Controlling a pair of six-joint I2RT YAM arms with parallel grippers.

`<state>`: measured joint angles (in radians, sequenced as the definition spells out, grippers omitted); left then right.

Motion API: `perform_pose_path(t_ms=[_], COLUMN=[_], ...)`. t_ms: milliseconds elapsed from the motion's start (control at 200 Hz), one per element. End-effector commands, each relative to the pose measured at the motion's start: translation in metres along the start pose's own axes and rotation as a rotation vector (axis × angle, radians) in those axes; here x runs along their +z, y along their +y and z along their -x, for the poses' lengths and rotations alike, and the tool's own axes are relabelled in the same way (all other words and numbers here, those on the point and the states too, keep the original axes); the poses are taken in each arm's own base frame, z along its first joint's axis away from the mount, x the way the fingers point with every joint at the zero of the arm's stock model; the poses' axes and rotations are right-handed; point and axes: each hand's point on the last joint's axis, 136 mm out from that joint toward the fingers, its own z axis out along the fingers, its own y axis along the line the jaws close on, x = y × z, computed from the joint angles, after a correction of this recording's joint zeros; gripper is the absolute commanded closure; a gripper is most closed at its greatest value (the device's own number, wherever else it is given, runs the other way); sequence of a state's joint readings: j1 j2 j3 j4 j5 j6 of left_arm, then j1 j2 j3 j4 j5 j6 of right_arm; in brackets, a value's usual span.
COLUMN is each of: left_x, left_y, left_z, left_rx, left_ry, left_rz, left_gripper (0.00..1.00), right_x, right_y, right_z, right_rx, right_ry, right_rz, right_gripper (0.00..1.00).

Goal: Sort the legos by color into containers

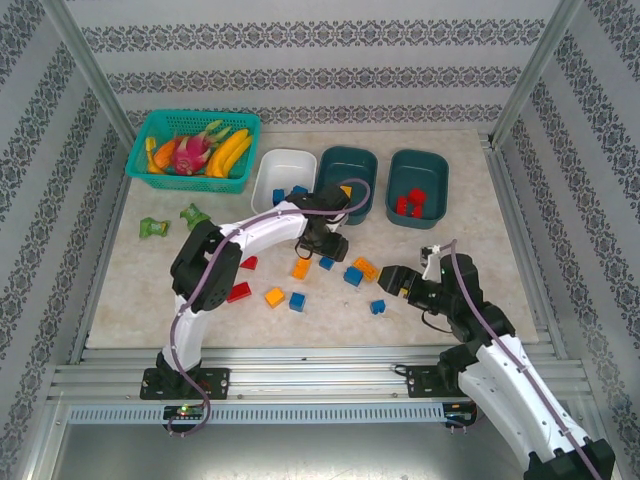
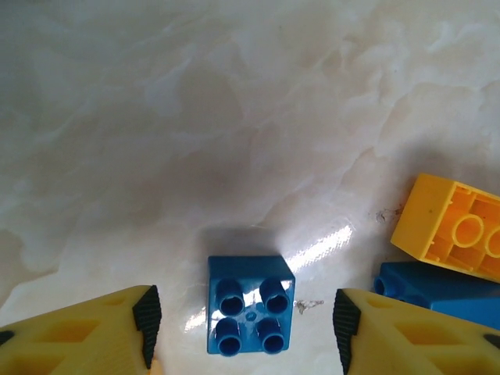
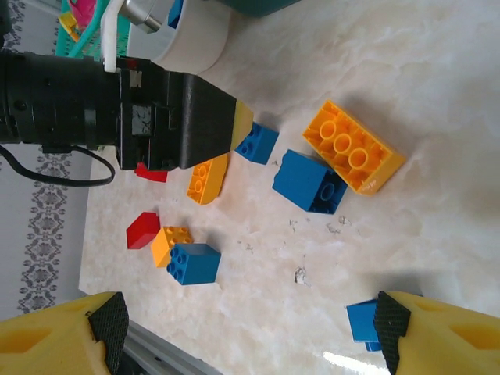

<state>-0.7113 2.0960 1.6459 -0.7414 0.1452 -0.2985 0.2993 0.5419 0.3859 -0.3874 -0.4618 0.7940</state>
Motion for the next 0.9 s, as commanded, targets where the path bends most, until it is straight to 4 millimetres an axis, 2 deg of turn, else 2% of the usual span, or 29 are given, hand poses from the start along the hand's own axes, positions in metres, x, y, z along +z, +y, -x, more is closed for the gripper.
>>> perform_pose_path(t_ms=[0, 80, 205, 335, 555, 644, 734, 804, 894], left_x=[0.004, 0.009, 0.017, 0.026, 0.032, 0.02, -0.006, -0.03, -0.059], left_y=[0.006, 0.002, -0.005, -0.002, 0.001, 0.002, 0.004, 0.012, 0.033], left_z=[-0.009, -0.013, -0.022, -0.029, -0.026, -0.017, -0.002, 0.012, 0.028], left_rx=[0.032, 0.042, 0.061, 0.06, 0.074, 0.067, 0.034, -0.028, -0.109], left_ry=[0.049, 0.065, 0.094, 0.12, 0.107, 0.072, 0.014, -0.031, -0.08], left_rz=[0.071, 0.071, 0.078, 0.112, 0.137, 0.152, 0.155, 0.125, 0.105], left_gripper=[0.4, 0.44, 0.45, 0.47, 0.62, 0.67, 0.68, 0.68, 0.68], right_x=[0.0, -0.002, -0.003, -0.002, 0.0, 0.0, -0.002, -0.004, -0.003], right_y=[-0.006, -0.009, -0.011, -0.01, -0.006, -0.001, 0.013, 0.028, 0.051], right_z=[-0.01, -0.011, -0.011, -0.009, -0.005, -0.002, 0.004, 0.01, 0.019], right_rx=[0.057, 0.061, 0.06, 0.063, 0.054, 0.043, 0.005, -0.051, -0.125], right_ry=[0.013, 0.002, -0.004, -0.005, 0.001, 0.002, -0.007, -0.012, -0.016], right_rz=[0.0, -0.01, -0.022, -0.024, -0.019, -0.009, 0.023, 0.048, 0.077], right_gripper=[0.16, 0.16, 0.16, 0.16, 0.17, 0.18, 0.18, 0.19, 0.19])
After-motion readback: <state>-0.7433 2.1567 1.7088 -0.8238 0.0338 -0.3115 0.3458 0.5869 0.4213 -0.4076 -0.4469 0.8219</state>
